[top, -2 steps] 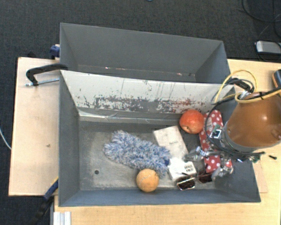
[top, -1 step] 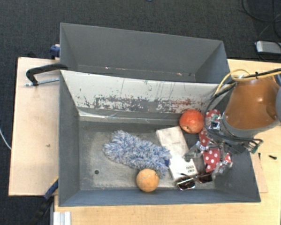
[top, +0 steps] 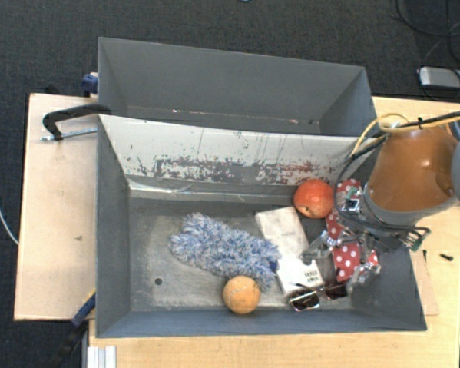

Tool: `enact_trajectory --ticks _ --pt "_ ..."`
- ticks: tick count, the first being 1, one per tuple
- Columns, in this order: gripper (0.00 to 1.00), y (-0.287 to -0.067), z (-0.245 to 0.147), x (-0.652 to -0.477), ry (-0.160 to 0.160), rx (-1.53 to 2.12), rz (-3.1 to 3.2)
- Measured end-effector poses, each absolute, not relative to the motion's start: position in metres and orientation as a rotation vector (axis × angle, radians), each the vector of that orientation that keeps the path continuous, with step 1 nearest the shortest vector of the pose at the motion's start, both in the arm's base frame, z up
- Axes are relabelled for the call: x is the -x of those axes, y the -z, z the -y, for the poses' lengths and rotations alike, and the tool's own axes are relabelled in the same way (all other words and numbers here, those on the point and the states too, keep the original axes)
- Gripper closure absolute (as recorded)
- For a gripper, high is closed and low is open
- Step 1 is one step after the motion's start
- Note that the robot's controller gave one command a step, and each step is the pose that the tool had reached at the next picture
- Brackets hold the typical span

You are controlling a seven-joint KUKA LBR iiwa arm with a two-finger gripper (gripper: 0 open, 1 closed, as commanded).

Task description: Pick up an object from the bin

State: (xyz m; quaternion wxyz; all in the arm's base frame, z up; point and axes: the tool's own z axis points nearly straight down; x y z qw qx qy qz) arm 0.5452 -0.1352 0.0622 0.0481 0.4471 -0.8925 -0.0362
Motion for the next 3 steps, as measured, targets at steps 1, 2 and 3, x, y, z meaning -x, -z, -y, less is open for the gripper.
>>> enact_trajectory --ticks 1,2,3 --pt "1.0 -0.066 0.135 -0.53 0.073 -1.442 2.731" --pt "1.0 -0.072 0.143 -0.508 0.027 -1.542 2.715" --pt "1.0 -0.073 0.134 -0.505 0.005 -1.614 2.68"
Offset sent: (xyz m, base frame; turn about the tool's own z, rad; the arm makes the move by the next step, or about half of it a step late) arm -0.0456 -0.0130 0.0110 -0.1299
